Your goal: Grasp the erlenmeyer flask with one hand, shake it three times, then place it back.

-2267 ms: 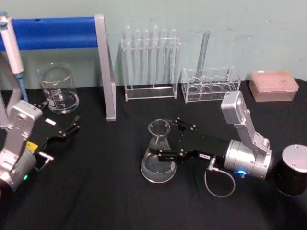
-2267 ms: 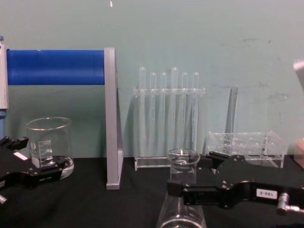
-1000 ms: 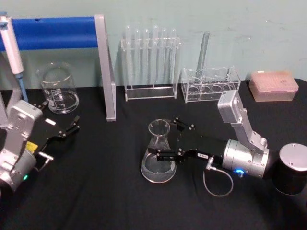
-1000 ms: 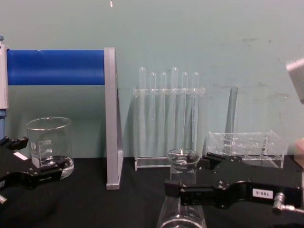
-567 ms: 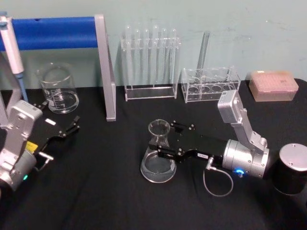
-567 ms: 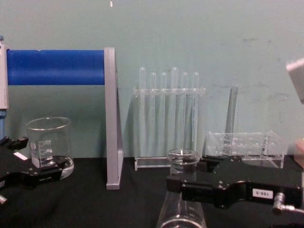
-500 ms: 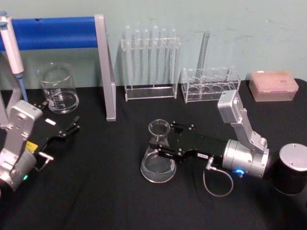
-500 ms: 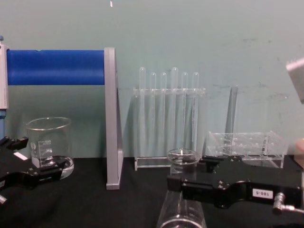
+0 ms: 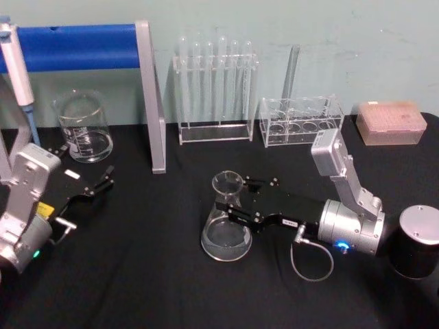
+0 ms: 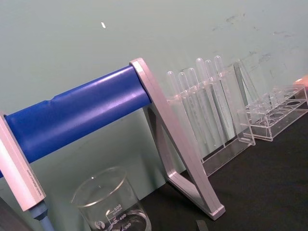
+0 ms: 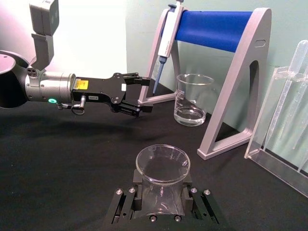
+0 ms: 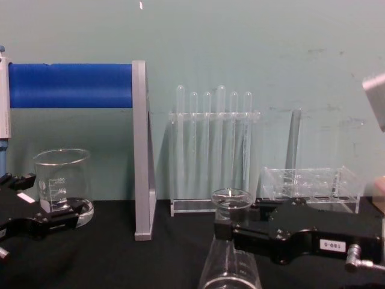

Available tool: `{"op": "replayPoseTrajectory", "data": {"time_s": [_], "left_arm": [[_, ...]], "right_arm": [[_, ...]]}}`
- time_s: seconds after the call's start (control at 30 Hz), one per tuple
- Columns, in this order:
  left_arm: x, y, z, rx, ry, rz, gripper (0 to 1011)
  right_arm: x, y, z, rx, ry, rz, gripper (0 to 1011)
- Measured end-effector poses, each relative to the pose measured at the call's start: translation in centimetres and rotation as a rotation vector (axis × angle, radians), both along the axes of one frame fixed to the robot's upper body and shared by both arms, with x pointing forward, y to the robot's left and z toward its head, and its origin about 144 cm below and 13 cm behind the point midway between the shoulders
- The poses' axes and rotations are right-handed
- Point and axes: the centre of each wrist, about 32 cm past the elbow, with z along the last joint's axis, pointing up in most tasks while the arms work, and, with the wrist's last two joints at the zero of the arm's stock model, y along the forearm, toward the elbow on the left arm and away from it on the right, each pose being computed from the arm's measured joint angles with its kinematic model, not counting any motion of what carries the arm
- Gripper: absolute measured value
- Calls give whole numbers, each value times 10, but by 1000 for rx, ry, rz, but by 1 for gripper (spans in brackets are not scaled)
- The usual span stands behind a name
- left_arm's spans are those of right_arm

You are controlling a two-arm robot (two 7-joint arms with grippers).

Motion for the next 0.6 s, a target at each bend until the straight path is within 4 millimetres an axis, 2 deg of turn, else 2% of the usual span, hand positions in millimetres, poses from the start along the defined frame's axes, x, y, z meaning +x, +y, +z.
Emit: {"op": "replayPoseTrajectory", "data": {"time_s": [0.6], "left_arm": [[0,0,0,0,0,0,1001]], "right_arm": [[0,0,0,1,1,1,453]]}}
